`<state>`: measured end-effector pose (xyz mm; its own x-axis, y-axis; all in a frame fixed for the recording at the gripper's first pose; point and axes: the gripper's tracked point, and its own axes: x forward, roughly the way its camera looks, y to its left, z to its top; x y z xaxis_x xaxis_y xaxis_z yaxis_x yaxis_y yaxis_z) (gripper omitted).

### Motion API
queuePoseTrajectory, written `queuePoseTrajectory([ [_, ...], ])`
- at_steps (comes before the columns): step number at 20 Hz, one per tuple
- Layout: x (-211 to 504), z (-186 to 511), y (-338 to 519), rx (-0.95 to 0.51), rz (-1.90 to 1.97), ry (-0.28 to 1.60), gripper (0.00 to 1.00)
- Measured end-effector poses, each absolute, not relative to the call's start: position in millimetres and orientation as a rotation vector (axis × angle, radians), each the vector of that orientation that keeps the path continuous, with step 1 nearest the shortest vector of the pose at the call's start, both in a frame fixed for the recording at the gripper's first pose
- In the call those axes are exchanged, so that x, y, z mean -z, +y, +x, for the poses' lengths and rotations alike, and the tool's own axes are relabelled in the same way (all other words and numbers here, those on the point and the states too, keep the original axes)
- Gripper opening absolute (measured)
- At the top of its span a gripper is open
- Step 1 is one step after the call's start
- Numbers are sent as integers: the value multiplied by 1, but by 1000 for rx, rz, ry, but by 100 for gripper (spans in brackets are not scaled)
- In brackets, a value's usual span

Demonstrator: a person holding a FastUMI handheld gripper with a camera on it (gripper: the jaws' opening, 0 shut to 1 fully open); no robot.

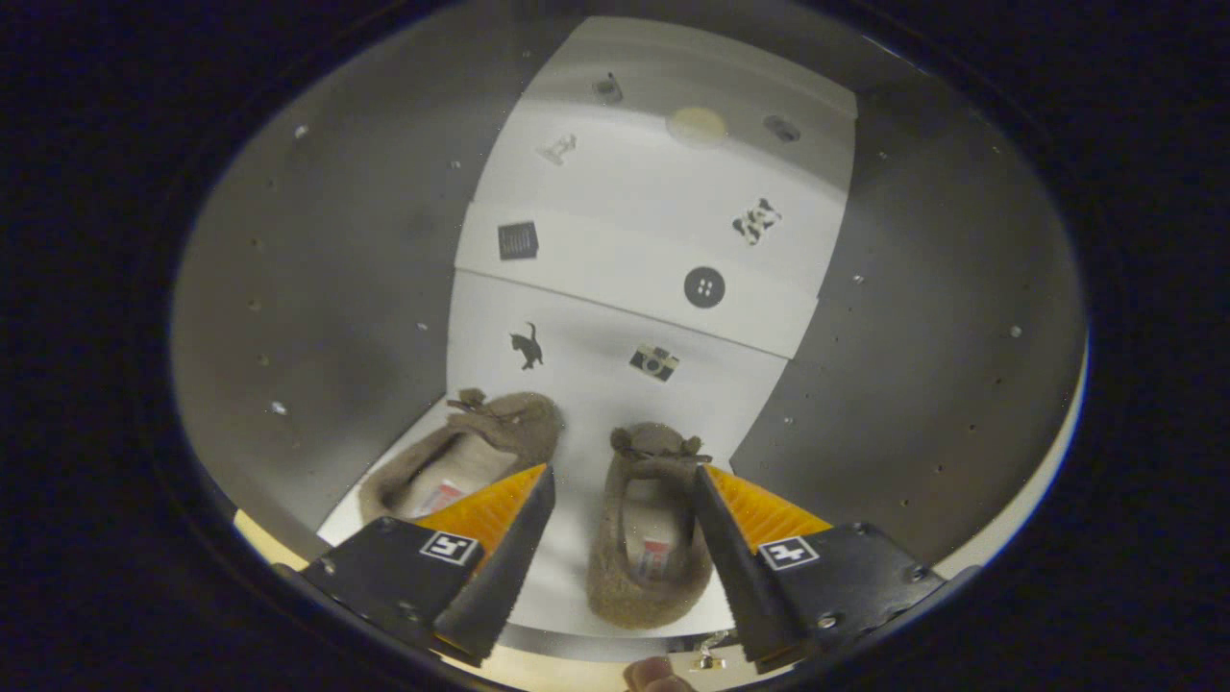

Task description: Open the shoe cabinet door, grab the shoes and put them into the shoe cabinet, then close the shoe cabinet door.

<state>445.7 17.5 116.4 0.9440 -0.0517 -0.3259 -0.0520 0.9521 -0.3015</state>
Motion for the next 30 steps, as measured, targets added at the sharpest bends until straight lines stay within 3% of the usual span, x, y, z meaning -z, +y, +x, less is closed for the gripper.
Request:
queuePoseTrajectory([
  [2,-131,428,12,21,-289,287,96],
  [12,-206,261,-7,-11,-81,32,100],
  [24,-209,0,-49,-254,36,-52,100],
  [30,-212,-40,-147,-150,30,-96,100],
])
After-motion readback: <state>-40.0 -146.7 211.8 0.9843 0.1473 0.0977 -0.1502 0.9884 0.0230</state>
